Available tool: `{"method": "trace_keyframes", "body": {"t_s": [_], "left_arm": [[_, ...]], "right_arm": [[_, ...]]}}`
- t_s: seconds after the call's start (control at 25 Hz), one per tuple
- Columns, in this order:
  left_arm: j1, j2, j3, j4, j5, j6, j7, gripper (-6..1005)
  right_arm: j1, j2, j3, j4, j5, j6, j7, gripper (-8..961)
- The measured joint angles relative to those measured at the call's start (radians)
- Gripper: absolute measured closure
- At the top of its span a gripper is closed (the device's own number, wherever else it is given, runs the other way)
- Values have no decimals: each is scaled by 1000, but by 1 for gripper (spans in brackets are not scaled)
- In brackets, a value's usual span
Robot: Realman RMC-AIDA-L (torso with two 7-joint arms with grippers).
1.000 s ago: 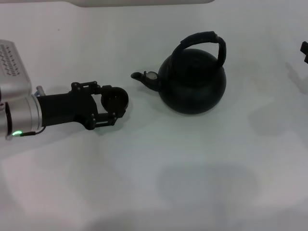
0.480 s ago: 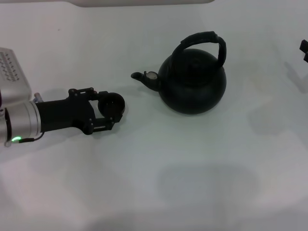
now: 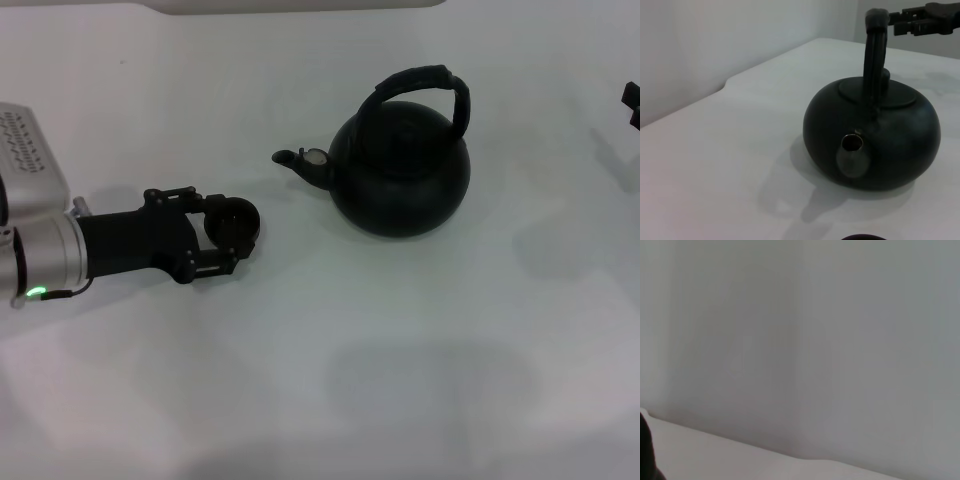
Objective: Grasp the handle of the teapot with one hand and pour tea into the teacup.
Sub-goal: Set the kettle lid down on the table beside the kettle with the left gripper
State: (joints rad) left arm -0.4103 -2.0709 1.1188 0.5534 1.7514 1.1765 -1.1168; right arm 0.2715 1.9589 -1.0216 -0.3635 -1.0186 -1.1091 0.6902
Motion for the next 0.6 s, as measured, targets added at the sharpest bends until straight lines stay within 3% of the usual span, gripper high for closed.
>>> {"method": "trace_keyframes", "body": {"t_s": [0.6], "left_arm": [[-7,0,10,0,7,-26,-50,290]], "right_arm": [[-3,2,0,-9,0,0,0,319]]}}
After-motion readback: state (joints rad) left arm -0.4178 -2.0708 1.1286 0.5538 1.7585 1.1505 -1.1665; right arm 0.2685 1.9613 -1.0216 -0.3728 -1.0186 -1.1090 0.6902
